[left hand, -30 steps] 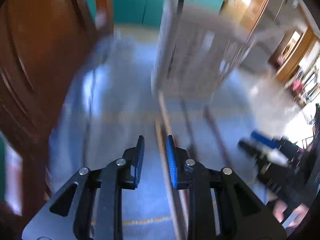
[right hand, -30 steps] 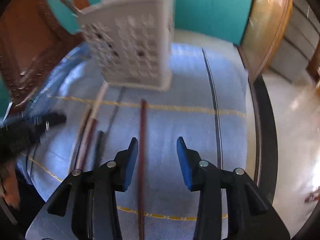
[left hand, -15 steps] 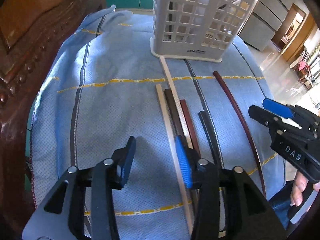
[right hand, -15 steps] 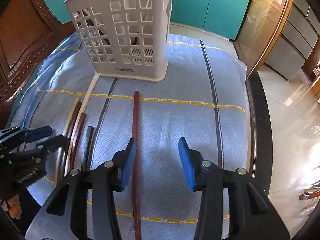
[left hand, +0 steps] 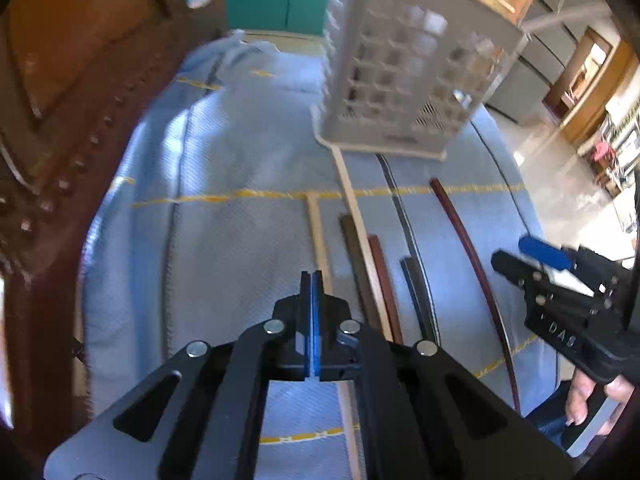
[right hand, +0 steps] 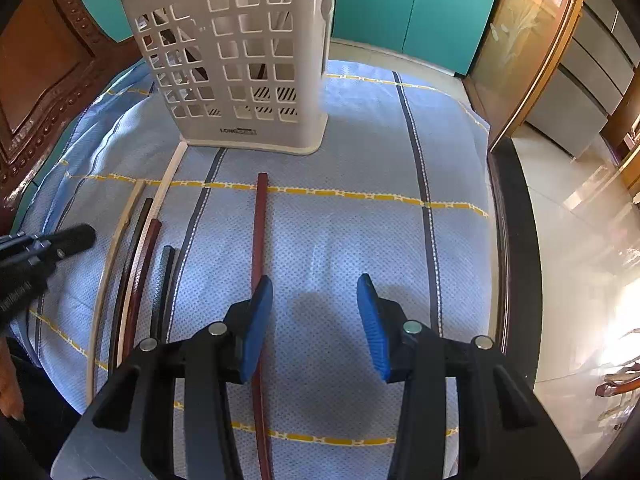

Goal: Organize utensils
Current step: 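Close the left tool on a light wooden chopstick, then close the right tool on a reddish-brown chopstick, then lift both chopsticks, lower them into the white holder and open both tools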

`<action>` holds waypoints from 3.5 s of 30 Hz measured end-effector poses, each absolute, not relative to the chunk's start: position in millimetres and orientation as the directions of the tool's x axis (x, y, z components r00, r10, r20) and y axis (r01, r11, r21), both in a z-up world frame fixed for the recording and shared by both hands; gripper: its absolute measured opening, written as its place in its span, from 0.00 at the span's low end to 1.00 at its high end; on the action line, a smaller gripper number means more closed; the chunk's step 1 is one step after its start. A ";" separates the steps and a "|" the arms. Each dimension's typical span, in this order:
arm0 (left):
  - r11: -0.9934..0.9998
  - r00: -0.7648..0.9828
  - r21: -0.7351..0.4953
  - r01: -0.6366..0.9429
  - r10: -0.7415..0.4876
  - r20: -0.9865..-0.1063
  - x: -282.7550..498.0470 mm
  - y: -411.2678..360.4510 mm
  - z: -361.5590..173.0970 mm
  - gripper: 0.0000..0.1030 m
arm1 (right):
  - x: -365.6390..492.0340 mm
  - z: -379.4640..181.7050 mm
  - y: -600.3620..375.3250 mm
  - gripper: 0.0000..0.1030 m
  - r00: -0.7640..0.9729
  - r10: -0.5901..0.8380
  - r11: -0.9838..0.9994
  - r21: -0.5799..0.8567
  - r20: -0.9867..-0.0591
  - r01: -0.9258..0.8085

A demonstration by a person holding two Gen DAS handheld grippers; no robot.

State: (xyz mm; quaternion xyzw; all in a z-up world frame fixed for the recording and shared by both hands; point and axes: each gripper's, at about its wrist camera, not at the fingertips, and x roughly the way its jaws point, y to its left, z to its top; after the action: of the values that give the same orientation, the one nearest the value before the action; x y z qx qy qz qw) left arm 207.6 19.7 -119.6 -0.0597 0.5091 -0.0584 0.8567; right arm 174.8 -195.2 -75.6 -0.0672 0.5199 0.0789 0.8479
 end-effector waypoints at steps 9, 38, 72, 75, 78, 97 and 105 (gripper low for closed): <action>0.980 0.451 -0.198 0.034 -0.192 -0.872 214.5 20.6 -123.7 0.01 | 175.3 -76.0 -193.9 0.43 0.443 0.065 0.978 -0.031 -0.894 -0.206; 0.996 0.451 -0.032 0.088 -0.068 -0.890 217.2 -23.7 -140.9 0.21 | 171.6 -86.5 -184.9 0.16 0.405 0.096 0.967 -0.011 -0.909 -0.254; 0.996 0.457 -0.023 0.083 -0.058 -0.887 219.0 -22.9 -142.7 0.26 | 173.3 -89.4 -178.6 0.32 0.416 0.100 0.965 -0.015 -0.904 -0.263; 0.997 0.461 -0.015 0.081 -0.051 -0.886 219.3 -24.0 -143.6 0.26 | 172.2 -89.0 -177.3 0.07 0.415 0.114 0.963 -0.002 -0.903 -0.269; 0.997 0.462 -0.019 0.079 -0.053 -0.885 218.8 -24.2 -143.7 0.24 | 172.3 -87.0 -177.5 0.07 0.416 0.120 0.964 0.005 -0.901 -0.267; 0.977 0.694 -0.178 0.116 -0.208 -0.690 179.7 7.5 -51.3 0.07 | 143.2 13.7 -237.8 0.06 0.631 0.337 0.941 0.217 -0.699 -0.261; 0.968 0.817 -0.183 0.170 -0.242 -0.524 157.2 15.6 43.4 0.07 | 126.0 99.7 -253.0 0.06 0.738 0.439 0.897 0.300 -0.513 -0.325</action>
State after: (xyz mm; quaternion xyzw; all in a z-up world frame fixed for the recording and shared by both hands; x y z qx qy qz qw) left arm 157.2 15.6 43.4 -0.0639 0.2825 -0.1083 0.9510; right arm 126.0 -253.0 99.7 0.0958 0.2978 0.2060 0.9272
